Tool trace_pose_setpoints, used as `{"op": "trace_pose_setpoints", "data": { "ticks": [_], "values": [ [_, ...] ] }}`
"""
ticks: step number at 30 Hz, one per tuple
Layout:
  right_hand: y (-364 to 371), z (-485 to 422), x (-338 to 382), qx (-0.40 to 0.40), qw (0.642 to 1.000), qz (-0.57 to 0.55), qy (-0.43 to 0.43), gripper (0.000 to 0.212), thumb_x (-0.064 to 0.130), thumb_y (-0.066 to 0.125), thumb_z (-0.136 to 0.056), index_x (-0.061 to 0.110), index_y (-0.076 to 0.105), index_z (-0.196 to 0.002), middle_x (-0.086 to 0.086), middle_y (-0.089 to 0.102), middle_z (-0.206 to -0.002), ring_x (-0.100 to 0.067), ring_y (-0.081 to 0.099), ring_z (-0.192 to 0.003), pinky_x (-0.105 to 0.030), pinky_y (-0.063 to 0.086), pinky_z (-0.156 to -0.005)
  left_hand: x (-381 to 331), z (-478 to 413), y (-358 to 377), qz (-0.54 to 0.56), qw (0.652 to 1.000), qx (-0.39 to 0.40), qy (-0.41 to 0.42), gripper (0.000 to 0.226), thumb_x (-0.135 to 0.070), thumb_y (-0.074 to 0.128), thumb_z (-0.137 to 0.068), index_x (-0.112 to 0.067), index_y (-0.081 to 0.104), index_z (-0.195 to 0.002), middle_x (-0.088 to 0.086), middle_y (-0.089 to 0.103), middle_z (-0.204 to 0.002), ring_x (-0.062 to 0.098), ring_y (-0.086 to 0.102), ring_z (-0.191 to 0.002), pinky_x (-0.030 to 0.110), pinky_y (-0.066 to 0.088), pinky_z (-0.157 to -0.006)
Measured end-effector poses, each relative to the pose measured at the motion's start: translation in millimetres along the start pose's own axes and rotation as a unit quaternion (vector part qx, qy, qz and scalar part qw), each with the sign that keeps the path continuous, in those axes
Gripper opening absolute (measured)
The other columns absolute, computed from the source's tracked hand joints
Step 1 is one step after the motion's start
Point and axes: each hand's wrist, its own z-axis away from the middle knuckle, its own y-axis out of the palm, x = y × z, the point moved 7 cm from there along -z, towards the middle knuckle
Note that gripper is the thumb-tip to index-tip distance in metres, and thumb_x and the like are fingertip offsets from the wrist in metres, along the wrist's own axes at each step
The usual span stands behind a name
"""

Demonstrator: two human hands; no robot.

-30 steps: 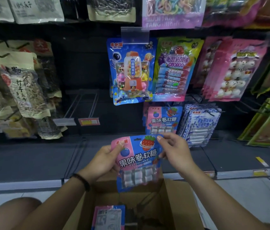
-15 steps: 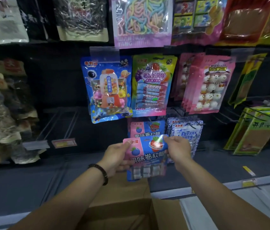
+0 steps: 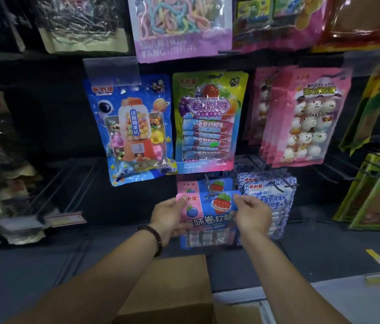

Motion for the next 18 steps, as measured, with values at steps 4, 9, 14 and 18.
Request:
{"op": "trace_pose_setpoints", "data": {
  "ticks": [4, 9, 14, 18],
  "values": [
    [3.4, -8.4, -6.2, -0.019, 0.999, -0.03, 0.02, 0.008, 0.018, 0.079, -0.095, 0.012, 0.078, -0.09, -0.006, 0.079, -0.083, -0.022, 0.073, -0.065, -0.034, 0.059, -0.059, 0.9, -14.6, 5.6, -0.01, 1.0, -0.002, 0.008, 0.028, -0.044, 0.063, -0.104, -0.025, 0.071, -0.123, 0.001, 0.083, -0.098, 0.028, 0.082, -0.073, 0.054, 0.061, -0.093],
    [5.2, -16.4, -8.6, -0.039, 0.998, -0.053, 0.015, 0.011, 0.018, 0.082, -0.093, 0.018, 0.077, -0.083, -0.001, 0.078, -0.079, -0.026, 0.076, -0.073, -0.044, 0.065, -0.073, 7.0, -25.6, 8.2, -0.004, 1.0, -0.005, 0.006, 0.025, -0.044, 0.059, -0.106, -0.027, 0.072, -0.119, 0.002, 0.084, -0.095, 0.029, 0.082, -0.076, 0.04, 0.067, -0.069],
    [11.9, -18.8, -16.8, -0.024, 0.998, -0.048, 0.027, 0.008, 0.009, 0.074, -0.097, 0.015, 0.075, -0.102, -0.001, 0.078, -0.087, -0.022, 0.078, -0.076, -0.039, 0.065, -0.072, 10.4, -34.9, 7.0, -0.004, 1.0, -0.028, 0.008, 0.025, -0.04, 0.059, -0.106, -0.021, 0.073, -0.115, 0.007, 0.083, -0.088, 0.028, 0.08, -0.064, 0.043, 0.06, -0.066],
    [19.8, -15.2, -16.5, 0.003, 0.999, 0.047, -0.016, 0.023, 0.014, 0.069, -0.096, 0.02, 0.071, -0.118, 0.003, 0.075, -0.103, -0.022, 0.074, -0.091, -0.039, 0.06, -0.084, 0.6, -45.8, 8.3, 0.007, 0.999, -0.043, 0.003, 0.023, -0.037, 0.059, -0.107, -0.019, 0.07, -0.116, 0.007, 0.082, -0.087, 0.027, 0.078, -0.058, 0.032, 0.052, -0.052]
  ]
}}
